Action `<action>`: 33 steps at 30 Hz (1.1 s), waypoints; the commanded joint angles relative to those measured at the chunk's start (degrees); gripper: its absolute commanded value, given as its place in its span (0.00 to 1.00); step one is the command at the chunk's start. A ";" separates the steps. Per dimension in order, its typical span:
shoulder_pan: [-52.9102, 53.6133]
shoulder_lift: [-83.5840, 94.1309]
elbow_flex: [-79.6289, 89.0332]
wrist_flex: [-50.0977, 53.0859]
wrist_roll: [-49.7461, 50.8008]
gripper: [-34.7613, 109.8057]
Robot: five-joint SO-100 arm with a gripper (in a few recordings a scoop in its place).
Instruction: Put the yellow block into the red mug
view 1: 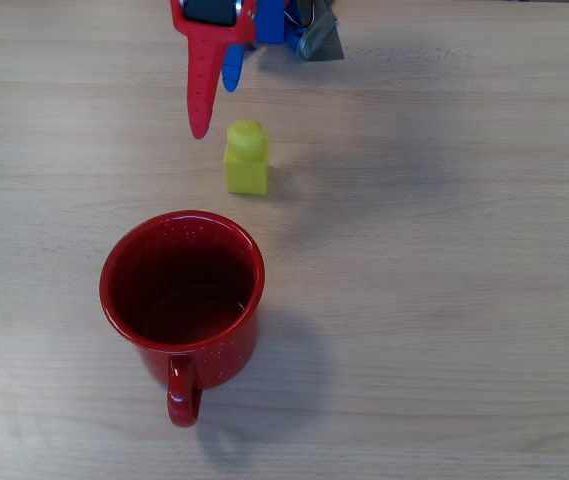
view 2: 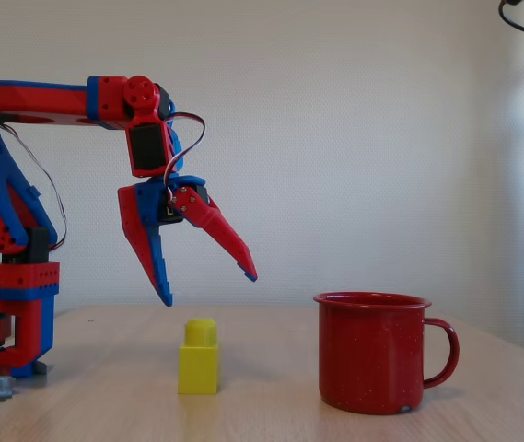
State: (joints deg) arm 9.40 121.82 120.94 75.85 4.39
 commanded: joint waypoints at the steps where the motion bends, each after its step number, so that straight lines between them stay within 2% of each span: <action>1: 0.44 0.62 -3.43 2.37 0.97 0.54; 9: -0.97 -1.58 -2.29 3.69 2.81 0.56; 18: -1.49 -6.94 3.43 -2.90 4.13 0.57; 33: -4.22 -12.74 3.96 -8.17 6.86 0.58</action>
State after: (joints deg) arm 5.45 108.37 125.33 68.73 10.46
